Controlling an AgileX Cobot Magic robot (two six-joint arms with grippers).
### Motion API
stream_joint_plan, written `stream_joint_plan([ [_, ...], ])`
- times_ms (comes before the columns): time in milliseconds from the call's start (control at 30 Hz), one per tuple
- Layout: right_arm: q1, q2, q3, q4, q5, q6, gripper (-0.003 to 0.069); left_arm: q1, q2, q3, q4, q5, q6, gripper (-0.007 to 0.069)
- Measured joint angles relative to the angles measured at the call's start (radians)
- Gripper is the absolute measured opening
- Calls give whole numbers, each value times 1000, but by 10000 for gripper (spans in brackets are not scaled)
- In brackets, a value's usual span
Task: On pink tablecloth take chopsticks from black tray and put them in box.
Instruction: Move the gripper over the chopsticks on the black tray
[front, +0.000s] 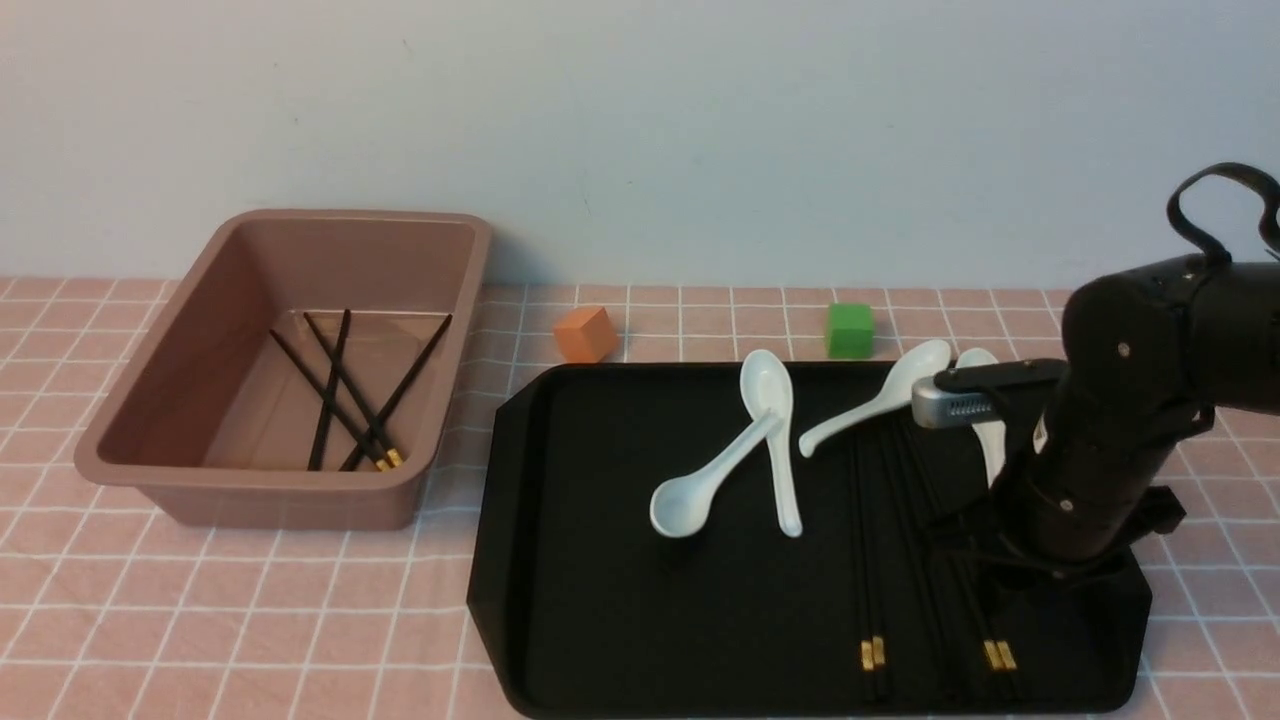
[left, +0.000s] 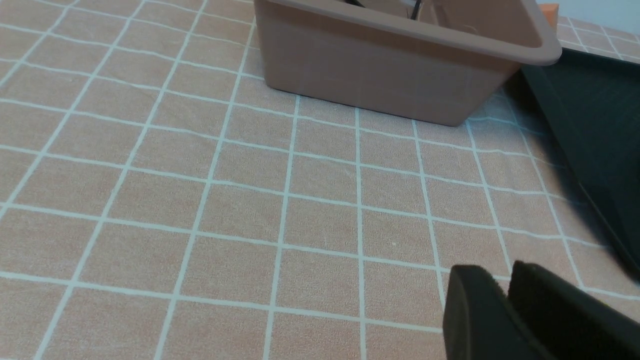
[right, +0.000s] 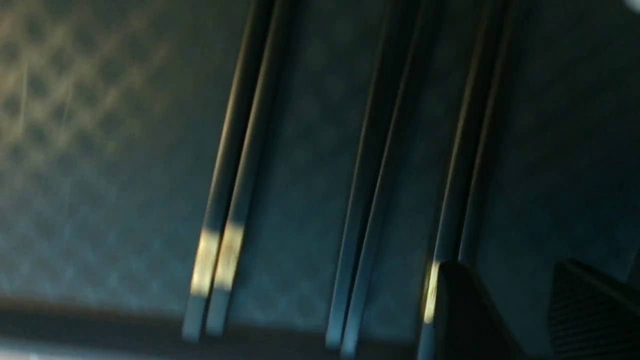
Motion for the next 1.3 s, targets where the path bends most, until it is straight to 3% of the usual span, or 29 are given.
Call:
stream_joint_plan([
  [400,-11,110,-9,-2,-119,32,294,0,0,0,0,0,0,132],
  [800,-11,136,-28,-10,-95,32,291,0,0,0,0,0,0,143],
  [1300,-18,138,-30,-2,-82,32,145,0,0,0,0,0,0,155],
])
